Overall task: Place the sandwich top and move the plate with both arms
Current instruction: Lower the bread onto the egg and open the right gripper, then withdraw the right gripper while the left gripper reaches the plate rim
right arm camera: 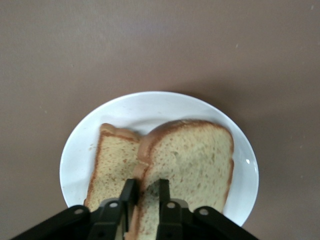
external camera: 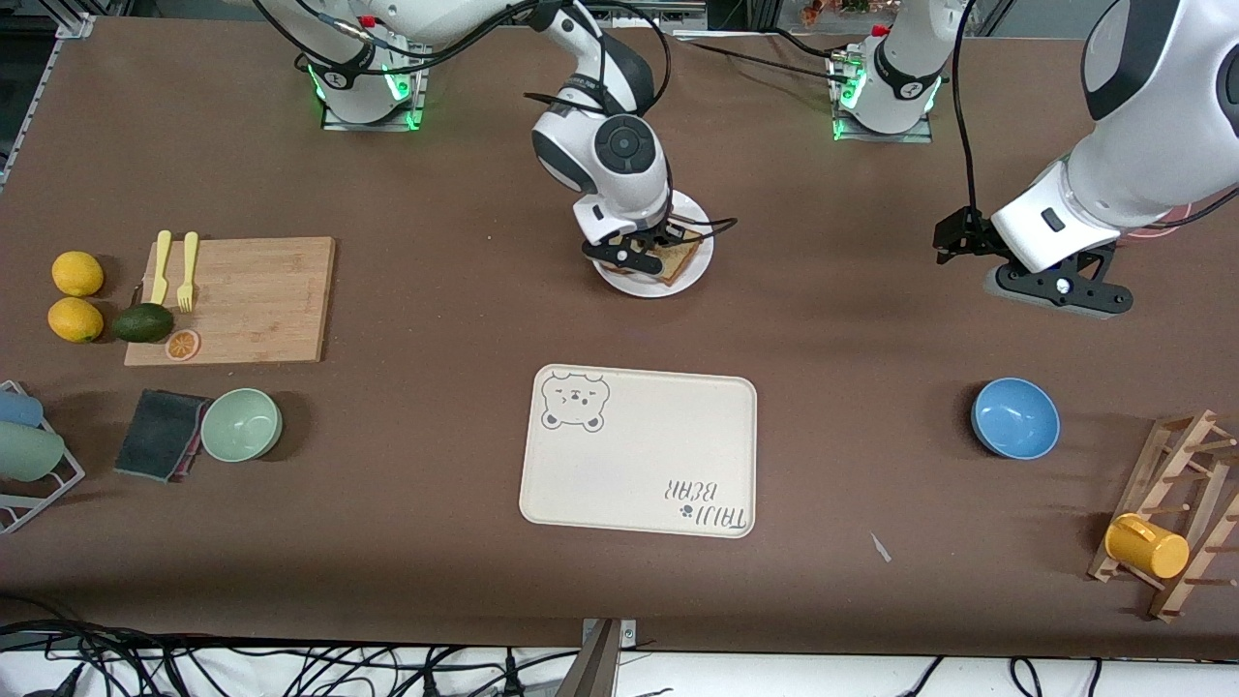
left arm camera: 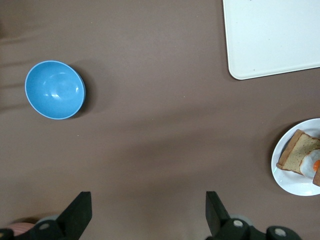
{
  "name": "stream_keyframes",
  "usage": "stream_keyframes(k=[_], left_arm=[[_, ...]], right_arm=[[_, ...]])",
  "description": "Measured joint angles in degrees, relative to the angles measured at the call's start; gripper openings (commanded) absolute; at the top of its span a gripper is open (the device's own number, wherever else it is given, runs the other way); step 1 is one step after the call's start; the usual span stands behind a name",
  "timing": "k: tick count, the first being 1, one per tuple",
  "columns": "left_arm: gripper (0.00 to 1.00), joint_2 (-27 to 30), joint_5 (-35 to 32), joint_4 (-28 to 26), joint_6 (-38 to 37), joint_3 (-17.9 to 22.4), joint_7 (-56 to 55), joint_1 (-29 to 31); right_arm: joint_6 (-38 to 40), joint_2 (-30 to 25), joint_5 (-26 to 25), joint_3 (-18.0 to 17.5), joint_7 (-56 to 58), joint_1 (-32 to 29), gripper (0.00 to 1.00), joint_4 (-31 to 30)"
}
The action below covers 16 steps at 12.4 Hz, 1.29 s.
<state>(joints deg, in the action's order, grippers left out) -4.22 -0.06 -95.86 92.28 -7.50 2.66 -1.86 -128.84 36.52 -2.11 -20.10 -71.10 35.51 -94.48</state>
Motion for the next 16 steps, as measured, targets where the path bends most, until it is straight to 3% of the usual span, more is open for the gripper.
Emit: stream_keyframes(k=[5,8,12,16], left_arm=[[1.0,0.0,0.0,0.0,0.0,0.1,0.0,0.5],[1.0,0.0,0.0,0.3,0.0,-0.1,0.0,0.4],[1.0,-1.3,6.3,0.4,0.0,-0.7,0.0,-0.9],[1.0,-6.4,14.1,0.1,0.7,-1.7,0.1,-1.9]], right_arm=[[-0.6,-1.1,0.0,1.0,0.1,-0.4,1.0,2.5],[0.9,-5.7,0.0,2.3,1.0,-3.2,1.0,3.2],[15.7,-16.4,1.9,2.8,19.0,-14.7,1.0,3.4],[28.3,-24.9,3.1,3.1,41.7,-27.3,1.0,3.3]])
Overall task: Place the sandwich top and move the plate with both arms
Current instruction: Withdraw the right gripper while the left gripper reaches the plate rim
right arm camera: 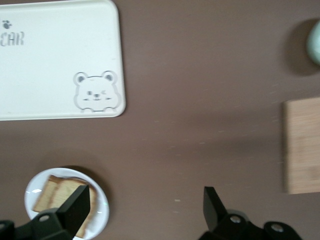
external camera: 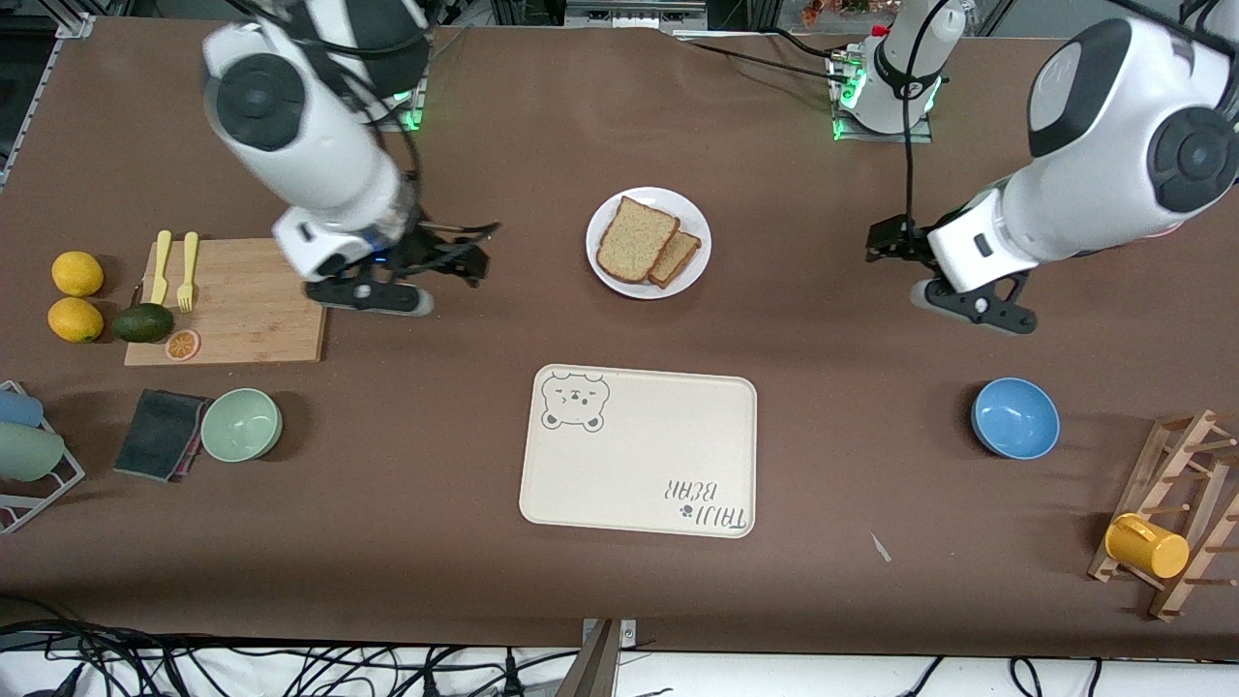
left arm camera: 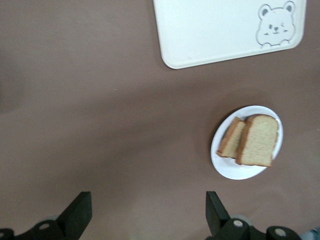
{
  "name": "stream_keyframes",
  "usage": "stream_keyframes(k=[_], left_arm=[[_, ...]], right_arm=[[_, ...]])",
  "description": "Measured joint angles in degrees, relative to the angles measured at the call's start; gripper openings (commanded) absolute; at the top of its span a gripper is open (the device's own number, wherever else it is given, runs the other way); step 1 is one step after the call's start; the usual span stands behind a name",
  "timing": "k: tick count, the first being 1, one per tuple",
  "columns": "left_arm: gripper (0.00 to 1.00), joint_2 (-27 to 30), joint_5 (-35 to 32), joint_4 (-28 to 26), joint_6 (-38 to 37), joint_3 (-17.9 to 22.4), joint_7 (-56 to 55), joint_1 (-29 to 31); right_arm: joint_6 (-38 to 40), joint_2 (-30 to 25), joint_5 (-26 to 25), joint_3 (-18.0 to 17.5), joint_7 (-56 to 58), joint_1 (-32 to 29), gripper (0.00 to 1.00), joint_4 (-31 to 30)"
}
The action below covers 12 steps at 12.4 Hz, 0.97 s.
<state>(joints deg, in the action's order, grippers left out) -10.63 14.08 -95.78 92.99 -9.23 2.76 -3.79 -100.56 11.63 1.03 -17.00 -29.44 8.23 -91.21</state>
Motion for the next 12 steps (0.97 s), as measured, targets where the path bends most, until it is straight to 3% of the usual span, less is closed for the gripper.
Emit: stream_keyframes(k=[3,6,10,12], left_arm=[[1.0,-6.8,3.2,-0.1,5.9,-1.9,0.1,-1.7],[1.0,-12.6,3.6,0.0,9.9,-6.5,0.1,-3.4],[1.0,-19.2,9.1,-1.3,16.2,-8.6,7.7,-4.0],[0.99,-20.9,13.3,-5.8,24.0,-8.8,13.4,-3.8]], right_arm=[[5.6,-3.4,0.1,5.0,15.0,-4.5,1.0,-0.1],[7.8,-5.3,0.2,9.4,21.2,-5.5,1.0,-0.2],[9.2,-6.4,0.2,11.0,21.4,-5.6,1.0,-0.2],[9.1,-6.4,0.0,11.0,21.4,-5.5,1.0,-0.3]])
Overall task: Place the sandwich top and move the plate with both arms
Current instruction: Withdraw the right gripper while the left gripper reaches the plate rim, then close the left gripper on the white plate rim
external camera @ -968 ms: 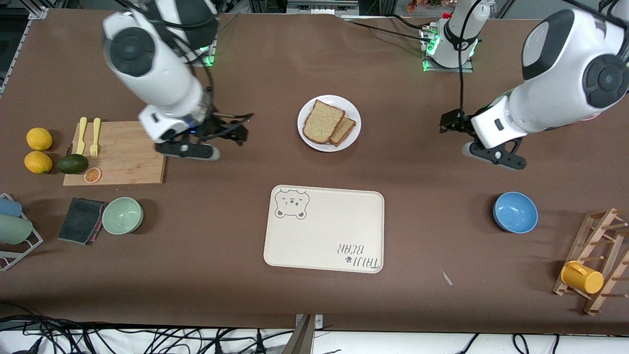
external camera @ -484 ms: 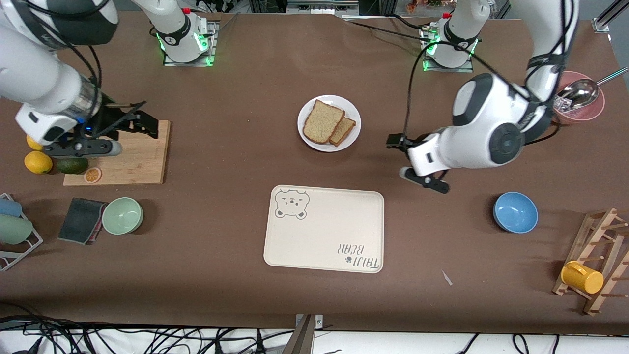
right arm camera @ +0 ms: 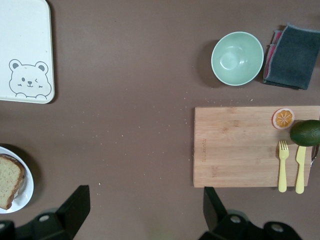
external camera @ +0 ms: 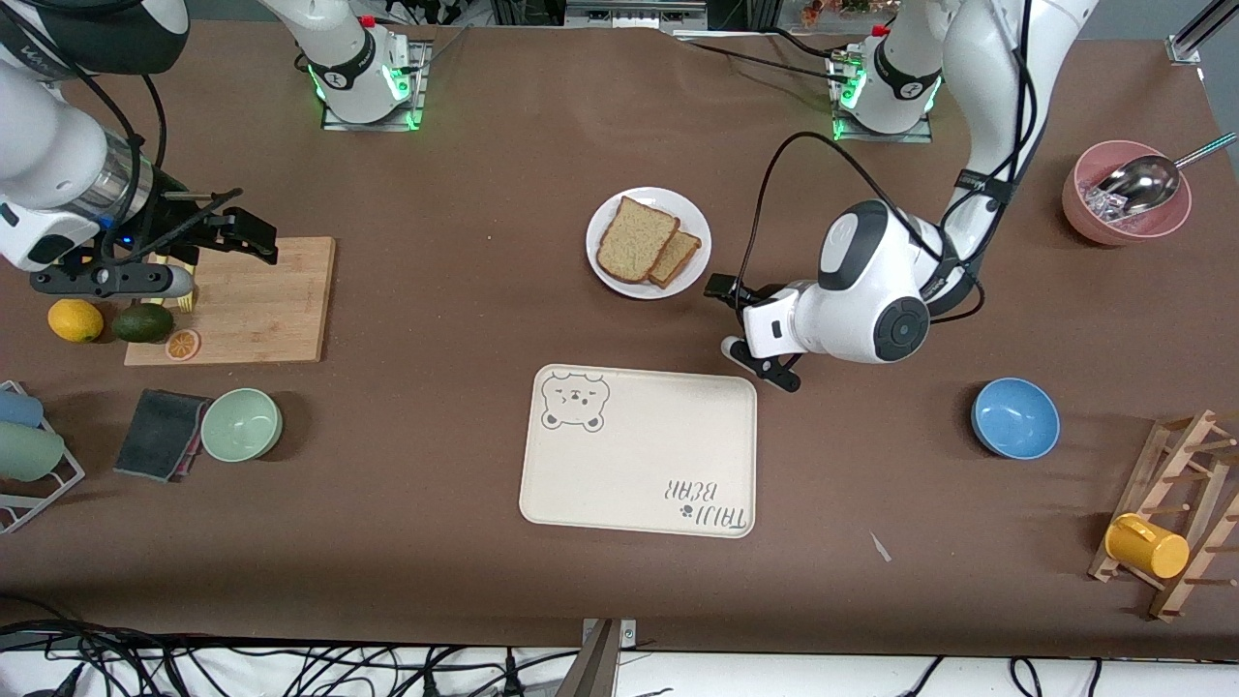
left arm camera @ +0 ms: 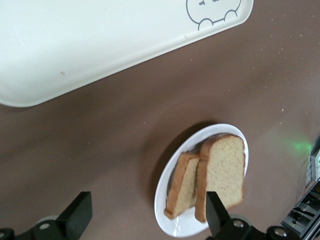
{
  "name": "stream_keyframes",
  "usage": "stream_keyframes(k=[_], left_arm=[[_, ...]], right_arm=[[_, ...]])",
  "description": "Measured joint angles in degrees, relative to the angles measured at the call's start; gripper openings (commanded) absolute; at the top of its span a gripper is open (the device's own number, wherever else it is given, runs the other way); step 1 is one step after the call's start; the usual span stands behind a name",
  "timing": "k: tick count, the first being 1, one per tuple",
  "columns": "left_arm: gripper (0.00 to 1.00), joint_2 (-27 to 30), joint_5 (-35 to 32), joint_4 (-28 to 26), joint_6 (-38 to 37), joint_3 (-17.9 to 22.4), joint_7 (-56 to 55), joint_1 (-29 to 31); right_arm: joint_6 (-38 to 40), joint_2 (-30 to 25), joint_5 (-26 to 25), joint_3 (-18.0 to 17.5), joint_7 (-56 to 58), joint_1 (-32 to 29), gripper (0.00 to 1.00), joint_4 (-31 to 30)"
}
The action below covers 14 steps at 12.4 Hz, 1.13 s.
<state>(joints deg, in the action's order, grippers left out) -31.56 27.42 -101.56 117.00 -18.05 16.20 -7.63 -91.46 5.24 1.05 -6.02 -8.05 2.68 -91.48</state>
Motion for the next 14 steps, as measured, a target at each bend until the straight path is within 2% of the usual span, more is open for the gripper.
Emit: stream_keyframes(k=[2,5,6,7,10,12,14], left_arm=[[0.98,-0.7,6.2,-6.3,7.2,-0.9,7.1,0.0],[0.93,-0.9,14.5,-12.8,11.1,-2.0,14.2,-0.1],[0.84,-0.9,16.1,-14.1,12.0,-2.7,15.0,-0.1],[0.8,-0.9,16.7,-15.3,13.4,-3.6,15.5,-0.1],[0.52,-0.9,17.0,-18.0,16.6,-5.0,17.9,-0.1],[0.37,-0.9,17.1,-18.7,17.1,-5.0,20.0,0.1],[0.32,-0.9,18.3,-18.7,17.1,-5.0,20.5,0.3]], right_arm=[[0.0,0.0,-0.4,0.0,0.0,0.0,1.0,0.0],[-0.4,0.0,-0.5,0.0,0.0,0.0,1.0,0.0],[-0.5,0.0,-0.5,0.0,0.0,0.1,1.0,0.0],[-0.5,0.0,-0.5,0.0,0.0,0.1,1.0,0.0],[-0.6,0.0,-0.5,0.0,0.0,0.2,1.0,0.0],[-0.6,0.0,-0.5,0.0,0.0,0.2,1.0,0.0],[-0.6,0.0,-0.5,0.0,0.0,0.2,1.0,0.0]])
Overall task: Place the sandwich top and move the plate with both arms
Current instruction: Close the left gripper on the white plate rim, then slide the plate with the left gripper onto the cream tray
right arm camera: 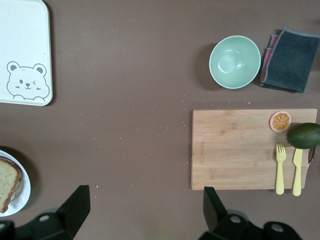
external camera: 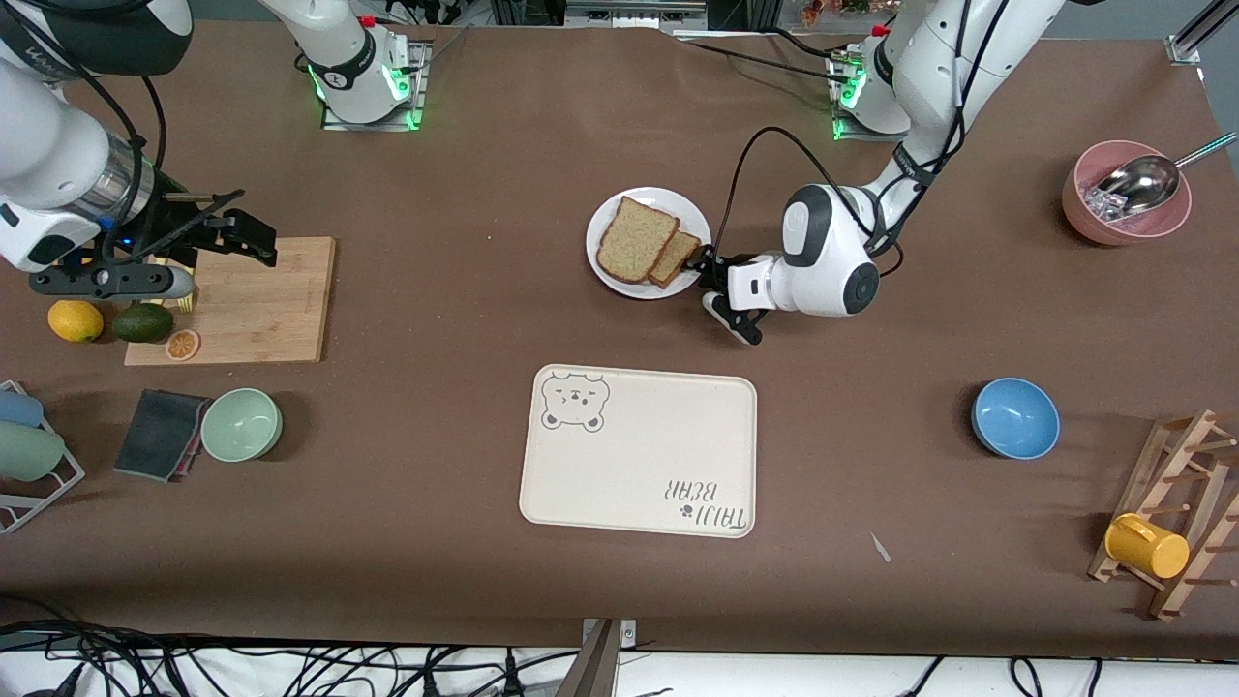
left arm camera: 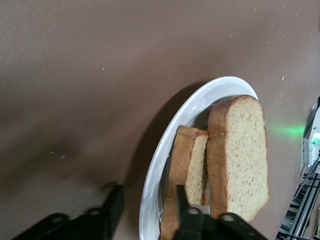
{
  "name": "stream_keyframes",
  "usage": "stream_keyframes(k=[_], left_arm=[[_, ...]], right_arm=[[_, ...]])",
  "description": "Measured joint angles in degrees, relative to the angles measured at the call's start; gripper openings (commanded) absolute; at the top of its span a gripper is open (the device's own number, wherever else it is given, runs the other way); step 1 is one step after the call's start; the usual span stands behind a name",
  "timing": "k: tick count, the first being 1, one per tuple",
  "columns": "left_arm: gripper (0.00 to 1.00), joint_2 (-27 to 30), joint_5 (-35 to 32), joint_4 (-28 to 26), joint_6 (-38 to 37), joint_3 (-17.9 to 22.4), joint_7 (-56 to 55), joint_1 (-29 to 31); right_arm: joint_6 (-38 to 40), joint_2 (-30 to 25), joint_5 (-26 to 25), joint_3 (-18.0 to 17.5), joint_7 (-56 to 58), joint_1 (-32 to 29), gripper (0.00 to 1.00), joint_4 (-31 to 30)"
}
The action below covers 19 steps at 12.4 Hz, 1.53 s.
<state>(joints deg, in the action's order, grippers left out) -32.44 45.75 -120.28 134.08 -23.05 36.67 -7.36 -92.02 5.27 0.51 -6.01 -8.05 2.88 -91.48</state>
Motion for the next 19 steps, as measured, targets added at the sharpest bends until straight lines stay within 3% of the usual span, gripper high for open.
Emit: stream_keyframes(k=[1,4,11,17,19], left_arm=[[0.29,0.0,1.0,-0.2,0.0,0.0,0.4,-0.1],[0.0,0.0,1.4,-1.0,0.0,-0.1,0.8,-0.2],[0.0,0.7,2.8,-0.8,-2.3,-0.3,3.7,0.6],[0.0,3.1,4.5,3.7,-18.3,-0.1,3.9,11.6],[0.0,3.4,4.6,6.8,-20.6,0.0,3.5,13.8]], right_arm=[[0.0,0.0,0.0,0.0,0.0,0.0,1.0,0.0],[0.0,0.0,0.0,0.0,0.0,0.0,1.0,0.0],[0.0,0.0,-0.1,0.0,0.0,0.0,1.0,0.0],[0.0,0.0,-0.9,0.0,0.0,0.0,1.0,0.0],[0.0,0.0,-1.0,0.0,0.0,0.0,1.0,0.0]])
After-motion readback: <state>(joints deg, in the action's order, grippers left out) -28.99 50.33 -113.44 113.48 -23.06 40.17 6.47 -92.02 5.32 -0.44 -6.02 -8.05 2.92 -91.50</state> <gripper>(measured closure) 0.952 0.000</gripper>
